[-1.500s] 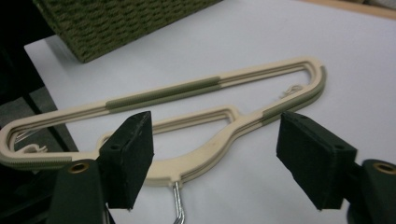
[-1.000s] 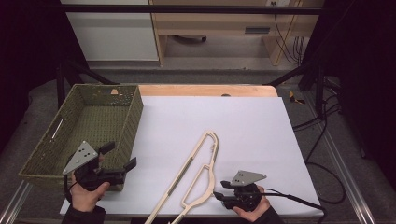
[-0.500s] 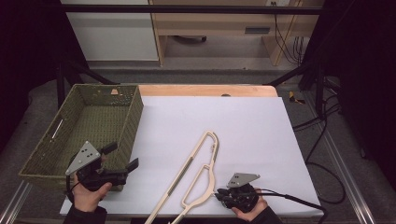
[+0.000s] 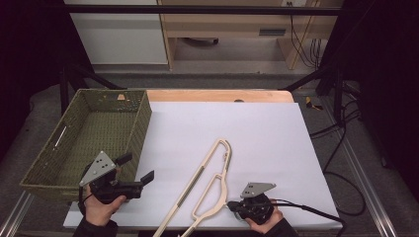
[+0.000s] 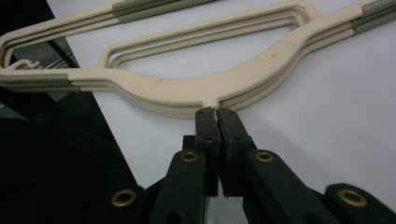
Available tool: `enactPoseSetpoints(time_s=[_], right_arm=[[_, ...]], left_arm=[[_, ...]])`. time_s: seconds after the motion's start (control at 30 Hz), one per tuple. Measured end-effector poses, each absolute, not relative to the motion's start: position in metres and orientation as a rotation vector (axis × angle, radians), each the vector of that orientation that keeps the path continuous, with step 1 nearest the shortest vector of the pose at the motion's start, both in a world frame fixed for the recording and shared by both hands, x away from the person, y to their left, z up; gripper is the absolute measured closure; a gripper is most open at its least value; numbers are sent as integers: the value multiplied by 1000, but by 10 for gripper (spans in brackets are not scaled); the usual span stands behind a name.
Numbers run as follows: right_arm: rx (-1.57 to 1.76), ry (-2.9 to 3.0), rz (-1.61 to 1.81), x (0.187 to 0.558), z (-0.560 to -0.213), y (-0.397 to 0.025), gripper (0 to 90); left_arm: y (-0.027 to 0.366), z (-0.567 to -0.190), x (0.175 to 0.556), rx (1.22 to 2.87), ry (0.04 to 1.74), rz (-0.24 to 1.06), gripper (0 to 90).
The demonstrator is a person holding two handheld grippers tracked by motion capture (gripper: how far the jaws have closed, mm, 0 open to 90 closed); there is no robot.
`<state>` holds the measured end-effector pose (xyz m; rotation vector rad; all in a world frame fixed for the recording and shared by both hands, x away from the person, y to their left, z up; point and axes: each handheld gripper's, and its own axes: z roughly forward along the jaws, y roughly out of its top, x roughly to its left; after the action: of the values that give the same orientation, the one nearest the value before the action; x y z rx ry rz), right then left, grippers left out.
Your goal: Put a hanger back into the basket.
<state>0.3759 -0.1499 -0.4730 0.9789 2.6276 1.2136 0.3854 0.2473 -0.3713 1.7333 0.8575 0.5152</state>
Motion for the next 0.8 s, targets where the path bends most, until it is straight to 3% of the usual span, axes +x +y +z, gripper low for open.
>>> enactPoseSetpoints(time_s=[0.8], right_arm=[[953, 2636, 1210, 378, -453, -151, 891]], left_arm=[[129, -411, 368, 2029, 706, 329, 57]])
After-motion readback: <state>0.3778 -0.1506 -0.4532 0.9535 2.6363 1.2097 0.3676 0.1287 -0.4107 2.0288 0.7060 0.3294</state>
